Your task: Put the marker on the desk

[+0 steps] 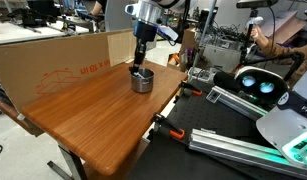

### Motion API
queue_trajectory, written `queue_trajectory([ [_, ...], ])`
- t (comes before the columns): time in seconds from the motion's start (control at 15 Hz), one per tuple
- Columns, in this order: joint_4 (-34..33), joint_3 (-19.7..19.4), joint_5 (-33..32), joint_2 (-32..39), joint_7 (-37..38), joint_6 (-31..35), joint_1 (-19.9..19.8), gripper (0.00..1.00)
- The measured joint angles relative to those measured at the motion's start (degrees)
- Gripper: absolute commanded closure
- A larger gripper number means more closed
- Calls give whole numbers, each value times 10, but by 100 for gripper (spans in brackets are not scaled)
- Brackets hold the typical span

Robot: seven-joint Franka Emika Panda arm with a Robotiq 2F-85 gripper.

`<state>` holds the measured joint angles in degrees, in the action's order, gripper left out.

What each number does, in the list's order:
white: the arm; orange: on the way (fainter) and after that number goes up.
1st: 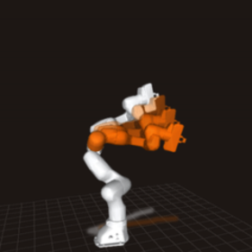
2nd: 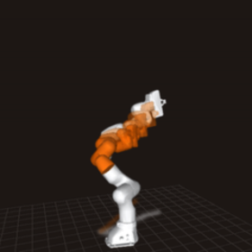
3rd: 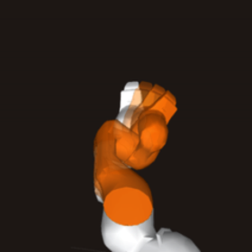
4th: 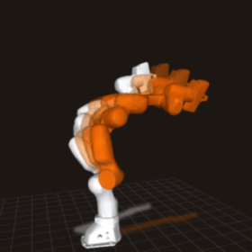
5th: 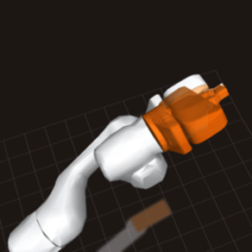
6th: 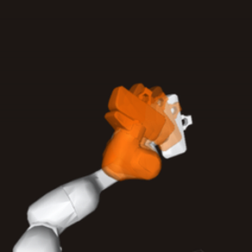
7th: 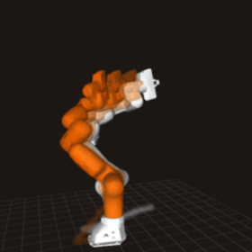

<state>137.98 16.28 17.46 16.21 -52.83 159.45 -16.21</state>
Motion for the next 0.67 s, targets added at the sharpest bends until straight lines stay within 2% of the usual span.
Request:
queue_trajectory([
  [0.67,24,1,-1,-14,1,30,28,95],
])
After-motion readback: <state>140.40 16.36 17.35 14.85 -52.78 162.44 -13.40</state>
